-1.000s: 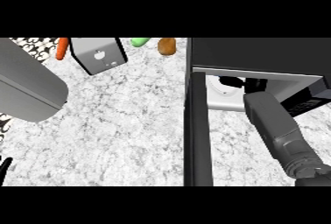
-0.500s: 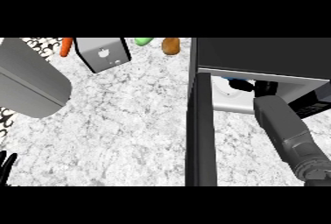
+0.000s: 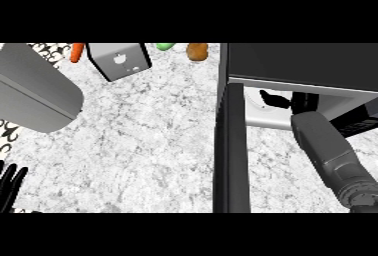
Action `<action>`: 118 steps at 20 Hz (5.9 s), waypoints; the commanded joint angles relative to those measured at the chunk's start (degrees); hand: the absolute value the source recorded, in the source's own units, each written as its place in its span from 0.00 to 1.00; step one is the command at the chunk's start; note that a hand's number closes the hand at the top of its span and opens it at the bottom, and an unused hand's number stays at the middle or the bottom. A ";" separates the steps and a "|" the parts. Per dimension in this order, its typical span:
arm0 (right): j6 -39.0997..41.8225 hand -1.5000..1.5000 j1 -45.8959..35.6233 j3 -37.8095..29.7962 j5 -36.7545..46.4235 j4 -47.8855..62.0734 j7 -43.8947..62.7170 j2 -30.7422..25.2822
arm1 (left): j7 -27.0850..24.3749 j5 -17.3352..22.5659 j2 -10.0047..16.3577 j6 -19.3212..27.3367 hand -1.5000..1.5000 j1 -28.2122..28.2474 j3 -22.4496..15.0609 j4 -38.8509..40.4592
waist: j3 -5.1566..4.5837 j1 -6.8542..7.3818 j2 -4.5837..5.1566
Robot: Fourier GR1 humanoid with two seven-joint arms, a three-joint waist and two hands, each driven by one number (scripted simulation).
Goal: Pick up the milk, place it into the microwave and close the microwave
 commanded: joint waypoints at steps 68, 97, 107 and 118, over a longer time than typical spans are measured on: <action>45.11 0.00 42.45 3.88 -9.55 -39.51 -11.68 11.43 | -5.11 -18.04 -4.57 -6.91 0.00 4.42 -21.42 -0.29 | -0.41 -8.66 -3.73; 60.25 0.00 76.40 -0.77 -26.83 -90.30 2.43 3.28 | 7.51 -25.92 -5.04 35.98 1.00 -42.20 -63.98 32.99 | -0.31 -9.15 -2.93; 66.98 0.00 76.83 -1.93 -33.19 -97.77 7.46 -1.60 | 10.88 -8.15 -5.03 44.90 1.00 -56.29 -76.79 48.05 | -0.37 -12.55 -2.28; 70.85 0.00 73.06 -0.04 -36.52 -103.71 11.27 -5.34 | 3.72 6.79 -5.03 52.66 1.00 -63.62 -76.06 45.42 | -0.67 -18.54 -0.90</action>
